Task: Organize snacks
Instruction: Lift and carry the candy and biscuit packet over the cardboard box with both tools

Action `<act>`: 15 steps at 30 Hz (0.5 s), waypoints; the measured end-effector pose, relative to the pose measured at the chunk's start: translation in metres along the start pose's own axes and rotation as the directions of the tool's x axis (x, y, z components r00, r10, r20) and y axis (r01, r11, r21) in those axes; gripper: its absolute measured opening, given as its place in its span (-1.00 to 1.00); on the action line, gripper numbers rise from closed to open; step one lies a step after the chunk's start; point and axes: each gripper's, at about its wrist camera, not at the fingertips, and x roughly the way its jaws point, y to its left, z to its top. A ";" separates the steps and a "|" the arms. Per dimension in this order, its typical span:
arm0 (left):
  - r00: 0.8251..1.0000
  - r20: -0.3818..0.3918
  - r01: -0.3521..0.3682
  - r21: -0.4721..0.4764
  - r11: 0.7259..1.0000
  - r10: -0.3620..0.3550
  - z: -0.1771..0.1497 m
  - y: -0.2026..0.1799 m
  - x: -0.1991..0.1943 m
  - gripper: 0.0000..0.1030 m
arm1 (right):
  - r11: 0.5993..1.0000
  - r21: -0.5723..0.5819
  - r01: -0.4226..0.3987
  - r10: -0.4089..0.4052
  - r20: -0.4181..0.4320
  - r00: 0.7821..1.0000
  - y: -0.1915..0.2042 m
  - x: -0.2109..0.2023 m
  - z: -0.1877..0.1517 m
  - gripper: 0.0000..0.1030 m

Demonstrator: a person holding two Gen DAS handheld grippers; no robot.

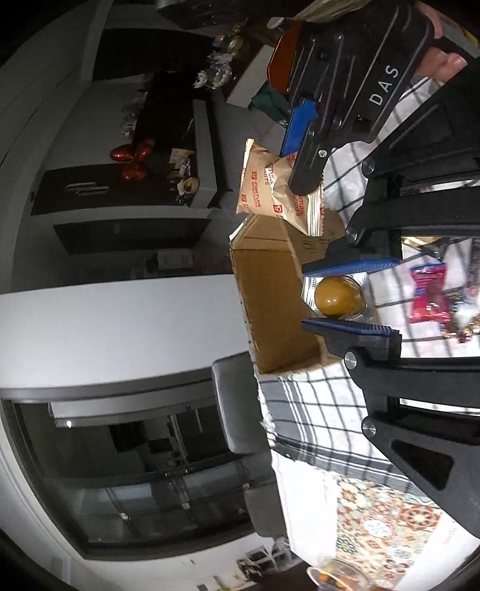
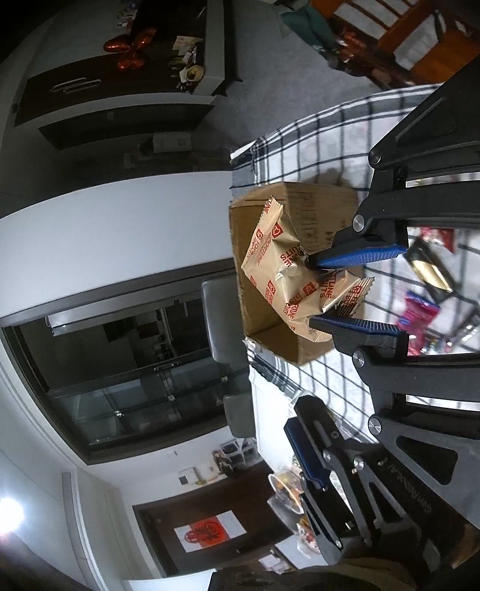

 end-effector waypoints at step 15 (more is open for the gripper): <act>0.986 -0.145 0.070 -0.059 0.996 -0.078 0.065 0.016 0.099 -0.55 | 0.998 -0.038 0.044 -0.048 -0.116 0.992 -0.030 0.077 0.065 -0.47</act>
